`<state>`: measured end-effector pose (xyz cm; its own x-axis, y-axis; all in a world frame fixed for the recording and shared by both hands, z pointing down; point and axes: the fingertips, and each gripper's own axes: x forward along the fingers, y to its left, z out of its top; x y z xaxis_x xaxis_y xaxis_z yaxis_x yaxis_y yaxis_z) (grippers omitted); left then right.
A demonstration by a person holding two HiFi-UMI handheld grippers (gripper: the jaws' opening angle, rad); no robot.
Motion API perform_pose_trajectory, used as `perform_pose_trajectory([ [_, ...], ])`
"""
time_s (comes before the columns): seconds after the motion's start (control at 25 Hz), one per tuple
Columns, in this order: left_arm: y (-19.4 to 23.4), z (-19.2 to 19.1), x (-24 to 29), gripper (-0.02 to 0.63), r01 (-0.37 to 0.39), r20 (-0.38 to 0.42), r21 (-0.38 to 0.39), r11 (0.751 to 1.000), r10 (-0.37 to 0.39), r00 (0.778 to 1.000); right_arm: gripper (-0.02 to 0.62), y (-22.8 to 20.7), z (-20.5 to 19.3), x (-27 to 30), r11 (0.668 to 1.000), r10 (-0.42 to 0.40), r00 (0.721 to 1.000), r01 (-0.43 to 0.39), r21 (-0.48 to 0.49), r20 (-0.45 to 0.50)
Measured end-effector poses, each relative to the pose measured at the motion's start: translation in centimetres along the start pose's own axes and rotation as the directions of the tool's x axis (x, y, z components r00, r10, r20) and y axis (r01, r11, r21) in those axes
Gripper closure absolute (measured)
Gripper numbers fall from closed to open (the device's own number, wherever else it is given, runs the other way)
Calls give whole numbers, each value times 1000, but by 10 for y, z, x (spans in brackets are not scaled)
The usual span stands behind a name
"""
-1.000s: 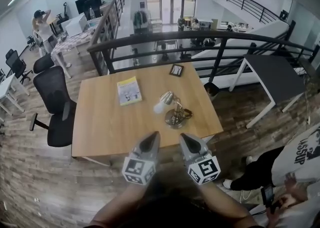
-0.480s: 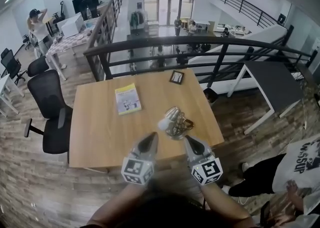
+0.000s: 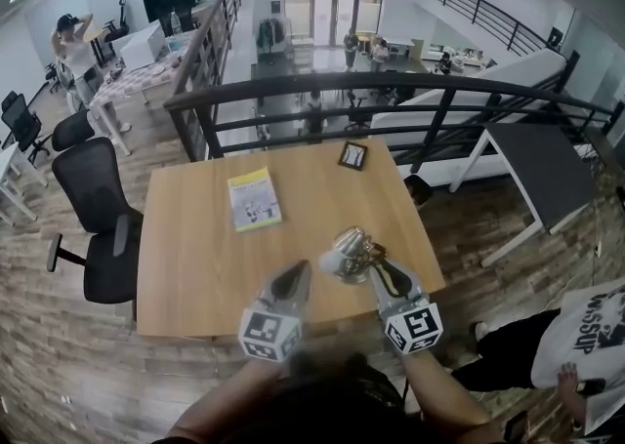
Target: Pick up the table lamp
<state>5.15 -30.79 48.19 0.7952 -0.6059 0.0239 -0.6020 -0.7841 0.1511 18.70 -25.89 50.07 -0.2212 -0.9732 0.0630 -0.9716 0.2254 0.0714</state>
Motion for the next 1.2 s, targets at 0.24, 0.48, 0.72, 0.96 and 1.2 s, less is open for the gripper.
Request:
perform_pose_trajectory([
  [0.24, 13, -5, 17, 604, -81, -5, -20, 997, 81, 997, 491, -22, -26, 25, 997, 68, 996, -70, -28, -48],
  [0.48, 19, -13, 27, 604, -189, -9, -22, 982, 189, 982, 469, -38, -45, 51, 983, 162, 983, -168, -72, -87],
  [0.72, 24, -20, 26, 604, -291, -9, -28, 956, 291, 957, 457, -37, -63, 72, 960, 254, 961, -264, -93, -110],
  [0.96, 29, -22, 25, 604, -366, -7, -29, 930, 366, 930, 457, -35, -68, 93, 943, 304, 947, -314, -108, -101],
  [1.2, 34, -25, 22, 604, -421, -8, -25, 907, 421, 907, 465, -32, -70, 102, 944, 310, 947, -317, -95, -81],
])
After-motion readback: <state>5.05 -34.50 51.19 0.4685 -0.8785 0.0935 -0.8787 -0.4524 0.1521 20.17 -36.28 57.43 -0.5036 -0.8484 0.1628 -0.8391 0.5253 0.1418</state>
